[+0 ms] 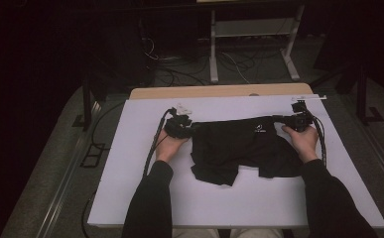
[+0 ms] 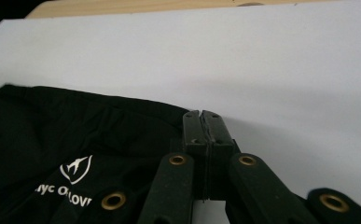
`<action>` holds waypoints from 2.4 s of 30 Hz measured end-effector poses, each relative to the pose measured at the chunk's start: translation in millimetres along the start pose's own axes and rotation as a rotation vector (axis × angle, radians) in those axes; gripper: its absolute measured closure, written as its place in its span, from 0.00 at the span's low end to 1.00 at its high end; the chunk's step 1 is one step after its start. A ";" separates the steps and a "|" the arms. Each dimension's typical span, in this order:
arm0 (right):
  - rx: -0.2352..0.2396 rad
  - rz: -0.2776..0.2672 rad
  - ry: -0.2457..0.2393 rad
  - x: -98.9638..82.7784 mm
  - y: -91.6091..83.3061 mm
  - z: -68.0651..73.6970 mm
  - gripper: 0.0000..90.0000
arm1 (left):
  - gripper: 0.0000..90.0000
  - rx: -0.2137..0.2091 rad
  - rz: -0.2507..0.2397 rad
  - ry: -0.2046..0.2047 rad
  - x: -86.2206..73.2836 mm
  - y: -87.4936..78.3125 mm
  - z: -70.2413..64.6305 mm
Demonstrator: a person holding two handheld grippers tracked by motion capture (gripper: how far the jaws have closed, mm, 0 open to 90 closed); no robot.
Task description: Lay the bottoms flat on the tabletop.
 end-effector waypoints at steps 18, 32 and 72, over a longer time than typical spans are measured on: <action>-0.039 -0.010 0.012 -4.4 -9.4 -5.7 0.98 | 0.49 -0.158 -0.036 -0.355 -6.3 7.8 18.3; -0.018 -0.009 0.012 -4.8 -8.7 -4.0 0.95 | 0.95 -0.214 0.053 -0.359 -3.4 40.8 12.4; 0.140 0.248 0.135 -12.2 7.9 14.7 0.84 | 0.95 -0.154 0.043 -0.293 -13.0 11.4 19.2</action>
Point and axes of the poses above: each handheld gripper's, and its own axes: y roughly forward along the jaws, x roughly out of its top, z roughly to its left, the point moved 1 cm from there along y, roughly forward along the jaws, and after that the axes turned 3 degrees about z, right-handed, at the moved point
